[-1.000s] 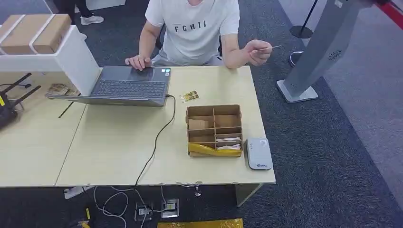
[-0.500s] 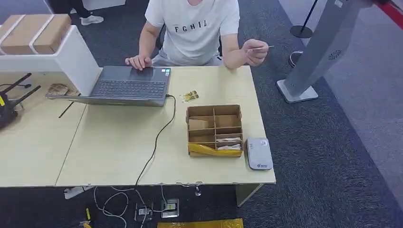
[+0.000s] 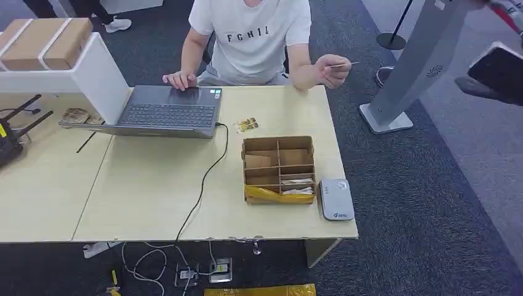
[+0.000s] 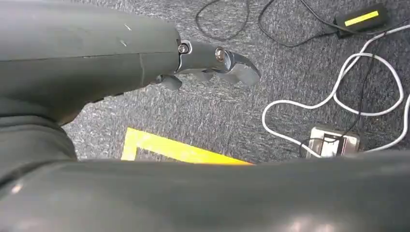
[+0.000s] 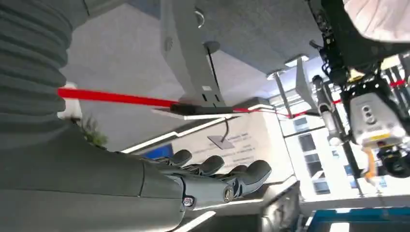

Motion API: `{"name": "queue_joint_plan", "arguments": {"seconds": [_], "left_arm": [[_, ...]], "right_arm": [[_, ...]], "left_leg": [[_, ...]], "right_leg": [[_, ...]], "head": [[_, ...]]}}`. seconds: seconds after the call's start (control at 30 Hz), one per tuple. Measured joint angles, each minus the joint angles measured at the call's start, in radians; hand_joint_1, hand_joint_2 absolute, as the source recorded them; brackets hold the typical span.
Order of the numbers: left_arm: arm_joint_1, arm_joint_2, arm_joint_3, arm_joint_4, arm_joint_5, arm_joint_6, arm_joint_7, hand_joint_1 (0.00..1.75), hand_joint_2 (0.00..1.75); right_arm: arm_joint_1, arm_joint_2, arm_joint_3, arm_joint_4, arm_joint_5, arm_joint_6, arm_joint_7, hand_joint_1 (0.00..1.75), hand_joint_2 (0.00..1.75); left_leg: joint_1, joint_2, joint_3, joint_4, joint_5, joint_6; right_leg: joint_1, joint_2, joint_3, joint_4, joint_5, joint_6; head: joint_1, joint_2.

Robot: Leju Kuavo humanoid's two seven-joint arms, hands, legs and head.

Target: Pass the card to the sensor for recognition and then transmit it.

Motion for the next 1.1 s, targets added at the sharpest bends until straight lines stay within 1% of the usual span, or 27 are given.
{"name": "queue_joint_plan", "arguments": {"seconds": [0.1,0.23,0.33,0.43,0.57,0.83,1.1], "left_arm": [[0.000,0.001,-0.005,0.000,-0.002,-0.002,0.000,0.00,0.00],[0.001,0.002,-0.010,0.000,-0.005,-0.002,0.000,0.00,0.00],[-0.004,0.004,-0.015,0.001,-0.013,-0.005,0.000,0.00,0.00],[-0.005,0.004,-0.027,0.002,-0.018,-0.007,0.000,0.00,0.00],[-0.007,0.005,-0.040,0.003,-0.026,-0.008,0.000,0.00,0.00],[-0.009,0.007,-0.054,0.007,-0.027,-0.010,0.000,0.00,0.00],[-0.009,0.013,-0.068,0.009,-0.034,-0.022,0.000,0.00,0.00]], "right_arm": [[-0.001,0.009,0.026,-0.038,0.083,0.035,0.017,0.00,1.75],[0.002,0.018,0.043,-0.058,0.156,0.056,0.028,0.00,1.75],[0.016,0.039,0.065,-0.093,0.250,0.085,0.040,0.00,1.75],[0.024,0.072,0.090,-0.124,0.343,0.111,0.055,0.00,1.75],[0.051,0.110,0.120,-0.151,0.451,0.132,0.058,0.00,1.75],[0.080,0.167,0.156,-0.160,0.491,0.128,0.051,0.00,1.75],[0.117,0.189,0.159,-0.161,0.530,0.135,0.059,0.00,1.75]], "left_leg": [[0.000,0.000,0.000,0.000,0.000,0.000],[0.000,0.001,-0.001,0.000,0.000,0.000],[0.000,0.001,0.000,0.000,0.000,0.000],[0.000,0.001,0.000,0.000,0.000,0.000],[0.001,0.001,0.000,0.000,0.000,0.000],[0.001,0.001,0.000,0.000,0.000,0.000],[0.001,0.001,0.000,0.000,0.000,0.000]], "right_leg": [[0.000,0.001,-0.001,0.000,0.000,0.000],[0.000,0.000,-0.001,0.000,0.000,0.000],[0.000,0.002,-0.001,0.000,0.000,0.000],[0.000,0.002,-0.001,0.000,0.000,0.000],[0.001,0.002,-0.001,0.000,0.000,0.000],[0.001,0.002,-0.001,0.000,0.000,0.000],[0.001,0.003,-0.001,0.000,0.000,0.000]], "head": [[0.000,0.000],[0.000,0.000],[0.000,0.000],[0.000,0.000],[0.000,0.000],[0.000,0.000],[0.000,0.000]]}}
